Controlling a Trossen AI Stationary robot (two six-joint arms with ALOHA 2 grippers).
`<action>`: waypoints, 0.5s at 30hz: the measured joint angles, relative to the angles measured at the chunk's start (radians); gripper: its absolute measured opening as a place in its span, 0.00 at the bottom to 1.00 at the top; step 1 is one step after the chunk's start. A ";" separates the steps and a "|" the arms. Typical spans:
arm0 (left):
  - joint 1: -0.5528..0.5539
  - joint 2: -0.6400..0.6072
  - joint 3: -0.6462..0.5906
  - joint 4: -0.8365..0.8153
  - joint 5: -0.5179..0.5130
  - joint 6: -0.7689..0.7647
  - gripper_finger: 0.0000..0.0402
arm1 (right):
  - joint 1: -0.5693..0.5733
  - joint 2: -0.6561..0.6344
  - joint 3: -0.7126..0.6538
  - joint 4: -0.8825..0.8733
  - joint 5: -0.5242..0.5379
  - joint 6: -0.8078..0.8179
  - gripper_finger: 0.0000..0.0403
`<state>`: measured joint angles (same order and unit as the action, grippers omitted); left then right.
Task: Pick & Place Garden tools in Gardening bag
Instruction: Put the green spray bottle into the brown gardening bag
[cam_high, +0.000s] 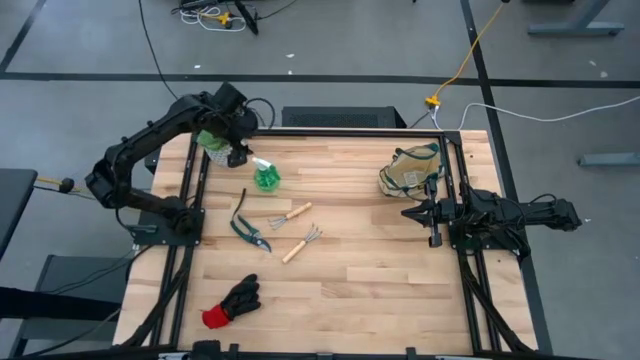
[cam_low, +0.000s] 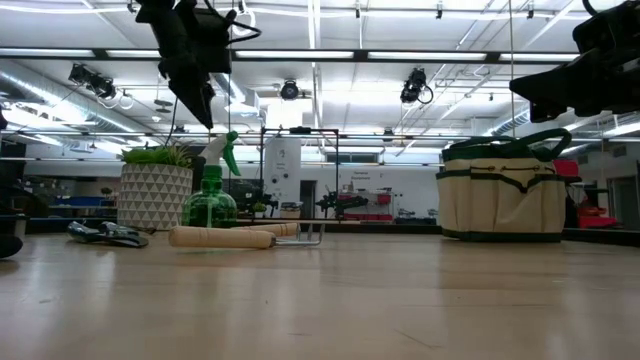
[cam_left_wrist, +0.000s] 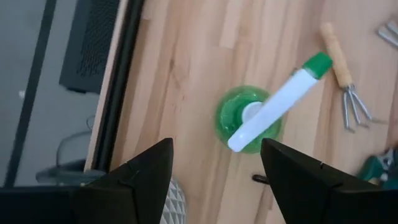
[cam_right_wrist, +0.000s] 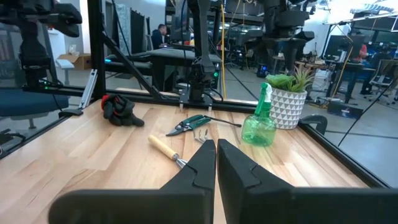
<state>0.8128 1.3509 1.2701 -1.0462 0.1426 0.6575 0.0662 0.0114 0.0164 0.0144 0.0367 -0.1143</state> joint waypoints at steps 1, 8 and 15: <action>-0.007 0.004 0.000 0.000 0.001 0.033 0.63 | 0.000 0.000 0.000 0.000 0.000 0.000 0.05; -0.057 0.040 0.000 0.001 0.001 0.160 0.63 | 0.000 0.000 0.000 0.000 0.000 0.000 0.05; -0.088 0.075 0.000 0.000 0.001 0.252 0.63 | 0.000 0.000 0.000 0.000 0.000 0.000 0.05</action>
<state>0.7250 1.4256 1.2701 -1.0460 0.1432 0.9093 0.0662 0.0113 0.0166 0.0147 0.0365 -0.1143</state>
